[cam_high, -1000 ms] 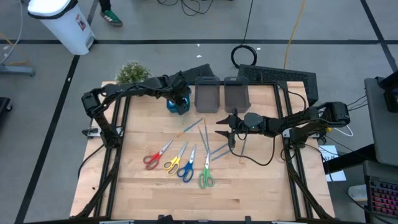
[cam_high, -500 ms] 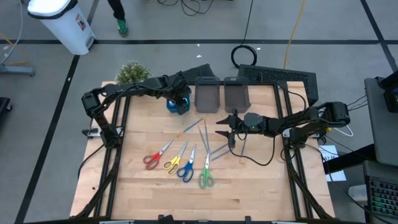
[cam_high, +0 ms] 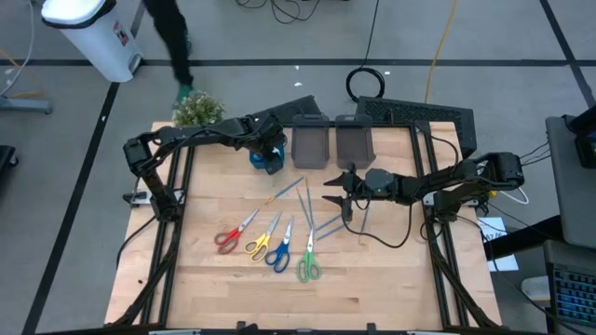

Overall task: Pick & Place Paint Supplies
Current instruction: Put the green paint into the blue bin, then put the red scissors into the left black bin

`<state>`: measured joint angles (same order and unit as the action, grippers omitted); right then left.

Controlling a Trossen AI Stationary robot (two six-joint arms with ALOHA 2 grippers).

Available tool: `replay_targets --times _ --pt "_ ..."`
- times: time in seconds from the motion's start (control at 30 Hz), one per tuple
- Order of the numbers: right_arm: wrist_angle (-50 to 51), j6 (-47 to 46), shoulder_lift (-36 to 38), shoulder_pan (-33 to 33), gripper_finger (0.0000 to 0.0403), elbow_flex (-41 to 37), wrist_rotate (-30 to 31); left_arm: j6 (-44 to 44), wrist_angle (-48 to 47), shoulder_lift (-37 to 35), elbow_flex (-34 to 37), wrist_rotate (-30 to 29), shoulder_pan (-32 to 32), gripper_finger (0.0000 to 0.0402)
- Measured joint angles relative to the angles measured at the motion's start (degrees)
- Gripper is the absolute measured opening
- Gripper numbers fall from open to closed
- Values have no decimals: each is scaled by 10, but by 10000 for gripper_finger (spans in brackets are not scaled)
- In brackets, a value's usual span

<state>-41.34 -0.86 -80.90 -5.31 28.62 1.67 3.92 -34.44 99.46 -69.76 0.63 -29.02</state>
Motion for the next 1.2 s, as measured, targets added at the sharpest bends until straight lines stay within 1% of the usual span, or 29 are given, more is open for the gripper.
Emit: replay_targets --times 0.17,0.37,0.57,0.73,1.07,1.2 --pt "0 0 0 0 196 0 0 1 -5 0 -2 -9 0 250" --pt "0 0 0 0 196 0 0 3 -3 -1 -10 -6 4 274" --pt "0 0 0 0 196 0 0 4 -11 -10 -10 -7 11 277" --pt "0 0 0 0 196 0 0 17 -29 -34 -10 -9 12 278" --pt "0 0 0 0 196 0 0 16 -35 -117 -10 -10 12 280" --pt "0 0 0 0 196 0 0 -7 -35 -151 -10 -10 12 280"
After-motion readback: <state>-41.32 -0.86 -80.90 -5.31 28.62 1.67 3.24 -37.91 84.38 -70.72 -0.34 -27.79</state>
